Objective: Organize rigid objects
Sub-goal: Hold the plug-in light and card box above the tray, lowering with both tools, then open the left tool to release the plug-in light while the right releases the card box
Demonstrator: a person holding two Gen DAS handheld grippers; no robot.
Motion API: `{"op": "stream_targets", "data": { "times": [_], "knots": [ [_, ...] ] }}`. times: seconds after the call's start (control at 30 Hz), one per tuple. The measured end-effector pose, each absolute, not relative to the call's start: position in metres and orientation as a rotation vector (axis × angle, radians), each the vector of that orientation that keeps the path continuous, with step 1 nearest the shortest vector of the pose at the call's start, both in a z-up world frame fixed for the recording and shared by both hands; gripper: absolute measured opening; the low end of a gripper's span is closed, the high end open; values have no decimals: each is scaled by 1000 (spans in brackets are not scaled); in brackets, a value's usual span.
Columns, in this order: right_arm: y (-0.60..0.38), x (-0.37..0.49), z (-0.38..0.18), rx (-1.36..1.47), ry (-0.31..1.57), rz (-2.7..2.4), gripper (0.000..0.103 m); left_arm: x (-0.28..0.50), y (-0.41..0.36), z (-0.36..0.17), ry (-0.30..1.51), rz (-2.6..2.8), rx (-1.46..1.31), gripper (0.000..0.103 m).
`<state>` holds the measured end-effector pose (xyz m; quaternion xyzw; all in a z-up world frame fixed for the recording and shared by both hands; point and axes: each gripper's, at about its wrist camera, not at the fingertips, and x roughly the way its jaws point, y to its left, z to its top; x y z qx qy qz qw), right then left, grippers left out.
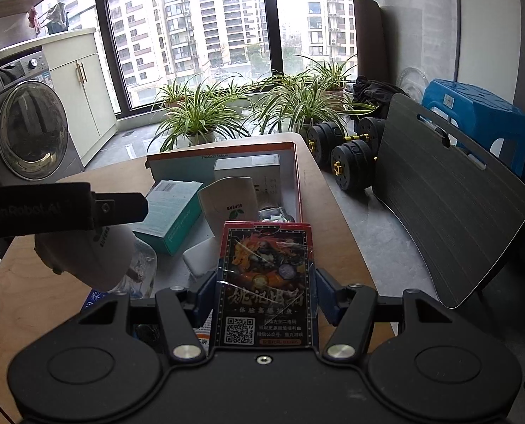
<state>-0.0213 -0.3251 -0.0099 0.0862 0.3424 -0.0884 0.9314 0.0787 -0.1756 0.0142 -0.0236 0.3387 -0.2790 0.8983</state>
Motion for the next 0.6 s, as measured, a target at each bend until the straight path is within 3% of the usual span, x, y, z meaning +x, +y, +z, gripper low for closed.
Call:
{"op": "stream_targets", "data": {
  "times": [0.2,0.3,0.6],
  "knots": [
    [-328,-13,-16,172,714,-186,73,89,-186,8,723,-591,-30,71],
    [-327,-13,-13,159,702,-181,76,94,-189,8,720,-575,-32,85],
    [-326,-27,6,149,656,-190,79,89,-185,31,687,-524,-10,99]
  ]
}}
